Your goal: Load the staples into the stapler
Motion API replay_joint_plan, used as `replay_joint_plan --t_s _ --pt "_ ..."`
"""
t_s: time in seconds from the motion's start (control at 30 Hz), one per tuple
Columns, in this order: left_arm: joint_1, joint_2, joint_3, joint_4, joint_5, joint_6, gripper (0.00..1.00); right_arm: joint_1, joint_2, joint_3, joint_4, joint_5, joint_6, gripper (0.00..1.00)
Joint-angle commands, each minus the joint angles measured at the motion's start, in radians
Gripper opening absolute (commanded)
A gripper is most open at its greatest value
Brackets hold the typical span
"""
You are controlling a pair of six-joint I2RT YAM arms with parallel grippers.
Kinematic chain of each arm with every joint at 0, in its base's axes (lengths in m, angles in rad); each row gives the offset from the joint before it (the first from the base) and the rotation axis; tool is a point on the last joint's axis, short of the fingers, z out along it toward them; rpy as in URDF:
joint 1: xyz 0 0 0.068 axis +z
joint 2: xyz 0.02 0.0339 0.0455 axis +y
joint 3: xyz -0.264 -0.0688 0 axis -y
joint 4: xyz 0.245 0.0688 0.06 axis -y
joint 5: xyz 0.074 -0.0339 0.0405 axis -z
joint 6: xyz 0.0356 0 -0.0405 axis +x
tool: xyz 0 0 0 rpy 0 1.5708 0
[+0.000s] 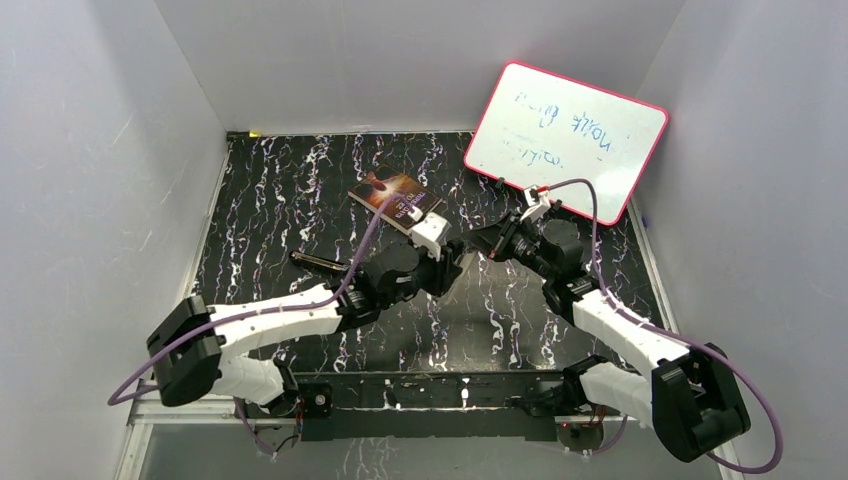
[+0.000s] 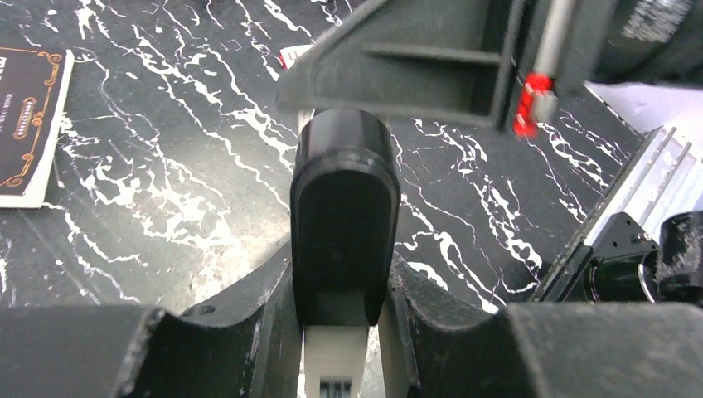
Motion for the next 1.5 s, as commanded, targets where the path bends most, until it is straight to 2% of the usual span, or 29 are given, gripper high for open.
replay_joint_plan --t_s 0.0,0.13,0.33,0.4,0.63,0.77,1.03,1.17,1.33,1.47 --pt "0.010 -0.201 -0.043 0.089 -0.079 0.004 0.00 -0.088 0.011 0.013 -0.038 0.098 -0.059 0.00" --pt "0.011 -0.304 -0.136 0.104 -0.084 0.024 0.00 -0.128 0.026 0.029 -0.043 0.086 -0.054 0.00" --pt "0.011 -0.418 -0.242 0.034 -0.051 0.012 0.02 -0.185 0.039 0.063 -0.034 0.071 -0.032 0.00" --pt "0.011 -0.451 -0.286 0.018 -0.027 -0.008 0.09 -0.204 0.037 0.084 -0.034 0.061 -0.020 0.00" --pt "0.011 -0.530 -0.439 0.054 0.035 -0.073 0.43 -0.238 0.026 0.179 -0.045 0.021 0.020 0.00" --pt "0.011 -0.542 -0.467 0.069 0.028 -0.075 0.59 -0.240 0.011 0.194 -0.032 -0.001 0.061 0.00" --pt "0.011 -0.555 -0.461 0.053 0.013 -0.026 0.70 -0.240 -0.026 0.203 -0.029 -0.024 0.119 0.00" --pt "0.011 -0.544 -0.439 0.067 0.000 0.038 0.81 -0.240 -0.036 0.194 -0.028 -0.040 0.143 0.00" --pt "0.011 -0.440 -0.377 0.185 0.004 0.174 0.96 -0.241 -0.057 0.169 -0.018 -0.055 0.199 0.00" --pt "0.011 -0.301 -0.304 0.296 0.113 0.250 0.98 -0.240 -0.067 0.140 0.010 -0.058 0.260 0.00"
